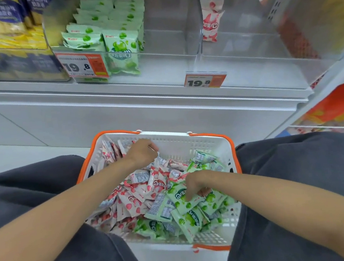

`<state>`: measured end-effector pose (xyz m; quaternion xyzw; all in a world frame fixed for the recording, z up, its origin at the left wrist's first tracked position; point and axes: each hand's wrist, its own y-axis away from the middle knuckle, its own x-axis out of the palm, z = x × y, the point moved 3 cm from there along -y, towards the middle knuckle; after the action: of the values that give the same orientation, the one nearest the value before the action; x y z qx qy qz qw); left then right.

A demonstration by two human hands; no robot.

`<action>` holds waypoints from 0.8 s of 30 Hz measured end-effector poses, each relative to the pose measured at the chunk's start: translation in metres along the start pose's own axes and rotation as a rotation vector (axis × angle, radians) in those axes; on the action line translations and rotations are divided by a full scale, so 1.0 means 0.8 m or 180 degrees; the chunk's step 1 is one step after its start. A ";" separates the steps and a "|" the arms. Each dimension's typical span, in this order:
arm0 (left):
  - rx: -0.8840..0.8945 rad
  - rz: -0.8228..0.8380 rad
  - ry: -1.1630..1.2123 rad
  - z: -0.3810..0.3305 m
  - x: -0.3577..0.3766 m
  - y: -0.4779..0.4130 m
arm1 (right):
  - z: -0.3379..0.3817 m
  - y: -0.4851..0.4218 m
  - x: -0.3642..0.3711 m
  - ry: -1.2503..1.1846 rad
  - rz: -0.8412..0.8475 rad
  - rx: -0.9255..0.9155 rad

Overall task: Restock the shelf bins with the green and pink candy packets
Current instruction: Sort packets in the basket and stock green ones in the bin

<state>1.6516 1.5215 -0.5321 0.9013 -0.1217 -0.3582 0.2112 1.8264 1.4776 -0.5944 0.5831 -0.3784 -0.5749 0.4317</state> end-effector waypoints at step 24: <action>0.0723 0.0579 0.0619 -0.038 -0.026 0.005 | 0.011 0.139 -0.181 -0.2492 -0.2266 -0.2071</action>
<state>1.6579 1.5344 -0.4980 0.9350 -0.2214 -0.2326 0.1503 1.8158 1.5751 -0.4401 0.2580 -0.0964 -0.9407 0.1983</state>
